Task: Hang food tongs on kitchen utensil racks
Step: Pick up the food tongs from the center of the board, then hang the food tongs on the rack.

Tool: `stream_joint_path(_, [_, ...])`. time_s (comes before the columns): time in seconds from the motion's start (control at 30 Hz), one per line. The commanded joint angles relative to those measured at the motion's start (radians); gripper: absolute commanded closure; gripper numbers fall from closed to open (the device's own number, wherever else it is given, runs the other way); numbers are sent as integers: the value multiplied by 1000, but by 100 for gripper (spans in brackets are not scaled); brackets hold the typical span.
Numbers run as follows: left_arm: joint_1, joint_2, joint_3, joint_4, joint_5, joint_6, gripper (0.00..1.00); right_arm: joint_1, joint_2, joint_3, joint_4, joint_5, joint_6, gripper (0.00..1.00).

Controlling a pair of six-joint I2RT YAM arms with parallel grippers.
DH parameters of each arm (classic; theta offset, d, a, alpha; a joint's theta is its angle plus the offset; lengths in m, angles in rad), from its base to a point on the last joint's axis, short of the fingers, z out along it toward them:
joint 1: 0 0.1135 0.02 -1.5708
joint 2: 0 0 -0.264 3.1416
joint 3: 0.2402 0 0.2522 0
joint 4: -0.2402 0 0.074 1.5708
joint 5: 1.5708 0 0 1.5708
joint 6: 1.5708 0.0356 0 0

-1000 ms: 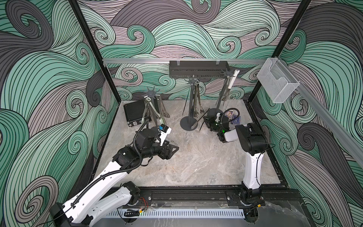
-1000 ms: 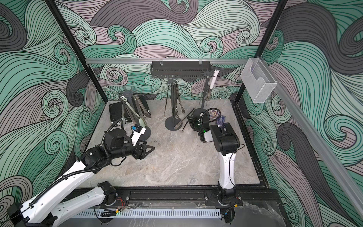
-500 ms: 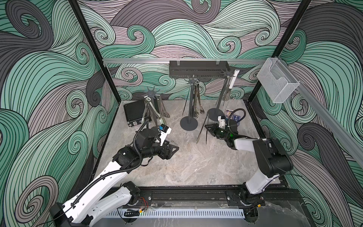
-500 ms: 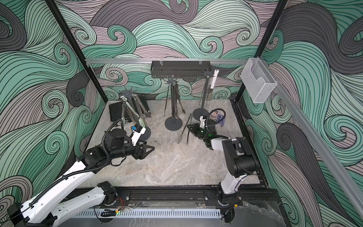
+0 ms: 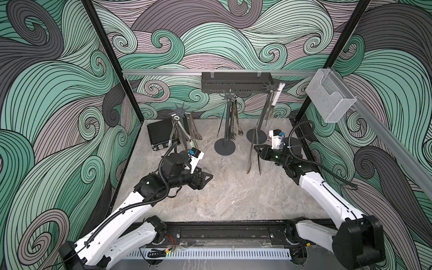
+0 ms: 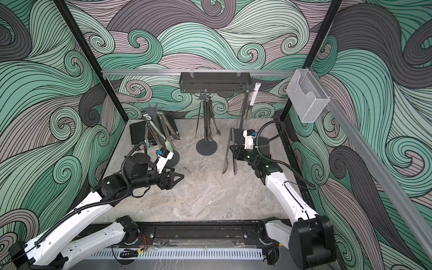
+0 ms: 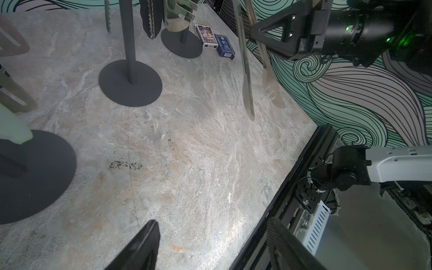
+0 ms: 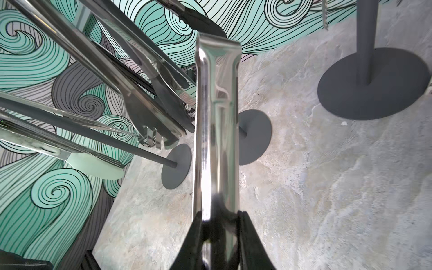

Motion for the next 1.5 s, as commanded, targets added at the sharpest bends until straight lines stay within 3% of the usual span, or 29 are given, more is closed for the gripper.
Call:
stream_joint_path(0.0, [6, -17, 5, 13, 13, -2, 27, -1, -17, 86, -107, 54, -111, 80])
stream_joint_path(0.3, [6, -20, 2, 25, 9, -1, 27, 12, 87, 330, -156, 40, -172, 80])
stream_joint_path(0.5, [6, -25, 0, 29, 10, -2, 27, 53, 178, 452, -157, 113, -182, 80])
stream_joint_path(0.77, [6, -29, -4, 36, 14, -3, 27, 56, 216, 446, 38, 295, -86, 80])
stream_joint_path(0.97, [6, -40, -10, 39, 12, -6, 27, 56, 223, 433, 156, 282, -105, 80])
stream_joint_path(1.47, [7, -41, -16, 49, 6, -8, 27, 25, 318, 539, 157, 329, -120, 80])
